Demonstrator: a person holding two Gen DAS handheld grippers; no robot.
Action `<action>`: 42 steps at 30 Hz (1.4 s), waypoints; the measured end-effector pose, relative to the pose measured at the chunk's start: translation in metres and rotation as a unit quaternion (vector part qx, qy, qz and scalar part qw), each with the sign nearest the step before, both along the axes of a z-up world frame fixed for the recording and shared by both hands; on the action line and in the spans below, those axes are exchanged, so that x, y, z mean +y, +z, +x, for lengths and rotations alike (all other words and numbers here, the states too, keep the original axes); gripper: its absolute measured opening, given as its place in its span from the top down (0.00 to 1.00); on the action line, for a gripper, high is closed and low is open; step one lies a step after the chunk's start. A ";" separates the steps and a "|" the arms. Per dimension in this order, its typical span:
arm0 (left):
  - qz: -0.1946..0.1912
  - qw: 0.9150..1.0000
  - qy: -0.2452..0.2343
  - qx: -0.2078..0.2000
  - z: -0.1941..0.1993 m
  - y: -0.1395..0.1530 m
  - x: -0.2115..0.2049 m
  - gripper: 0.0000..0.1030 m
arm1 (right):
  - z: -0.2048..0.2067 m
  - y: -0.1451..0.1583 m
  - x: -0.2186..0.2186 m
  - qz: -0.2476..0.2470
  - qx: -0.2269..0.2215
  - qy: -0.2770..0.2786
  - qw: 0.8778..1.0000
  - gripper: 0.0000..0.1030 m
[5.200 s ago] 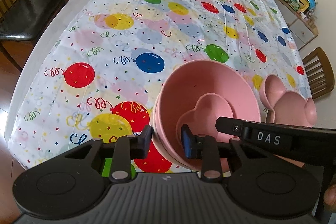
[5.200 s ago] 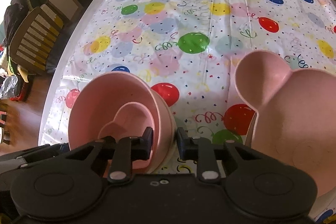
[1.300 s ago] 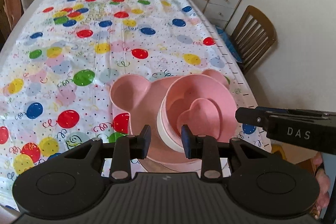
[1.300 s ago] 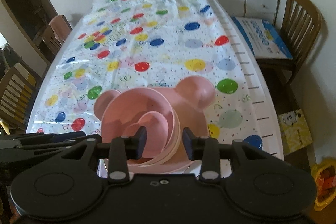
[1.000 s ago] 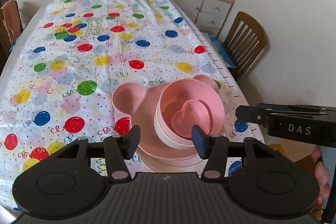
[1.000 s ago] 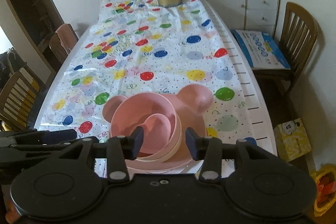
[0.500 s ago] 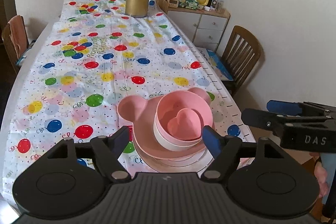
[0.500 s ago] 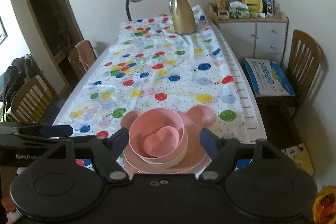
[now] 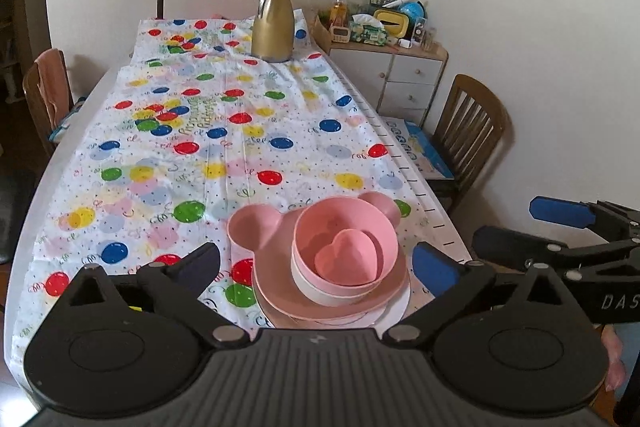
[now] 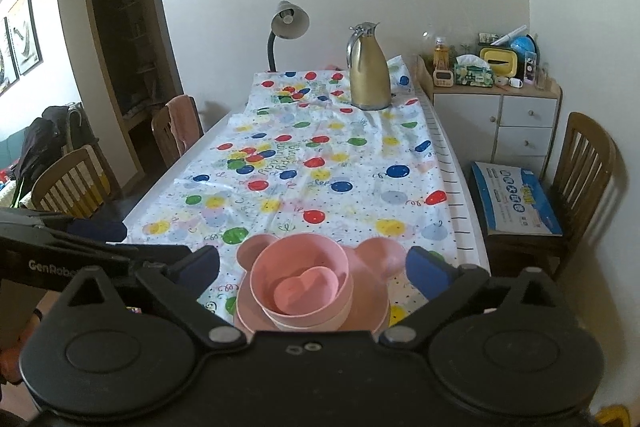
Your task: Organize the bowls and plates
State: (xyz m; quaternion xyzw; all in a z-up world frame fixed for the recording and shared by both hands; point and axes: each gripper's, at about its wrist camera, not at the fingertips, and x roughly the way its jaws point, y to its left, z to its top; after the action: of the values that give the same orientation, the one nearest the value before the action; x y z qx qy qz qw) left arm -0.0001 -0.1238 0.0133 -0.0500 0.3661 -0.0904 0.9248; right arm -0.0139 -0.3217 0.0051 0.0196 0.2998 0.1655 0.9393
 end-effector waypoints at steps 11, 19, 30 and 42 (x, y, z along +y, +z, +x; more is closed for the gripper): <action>-0.002 0.999 0.031 0.020 -0.004 -0.012 -0.012 0.00 | 0.003 -0.012 -0.018 0.029 0.024 0.007 0.999 0.00; -0.004 0.998 0.052 0.032 -0.008 -0.019 -0.022 0.00 | 0.007 -0.024 -0.030 0.038 0.052 0.011 0.998 0.00; 0.003 0.998 0.058 0.035 -0.008 -0.019 -0.033 0.00 | 0.010 -0.027 -0.042 0.043 0.054 0.021 0.997 0.00; 0.011 0.997 0.073 0.033 -0.008 -0.016 -0.038 0.00 | 0.013 -0.027 -0.049 0.046 0.057 0.023 0.997 0.00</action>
State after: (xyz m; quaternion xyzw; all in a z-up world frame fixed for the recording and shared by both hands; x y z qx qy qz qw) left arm -0.0080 -0.1619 -0.0031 -0.0694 0.3923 -0.0169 0.9171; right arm -0.0013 -0.3709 -0.0223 0.0648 0.3452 0.1990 0.9149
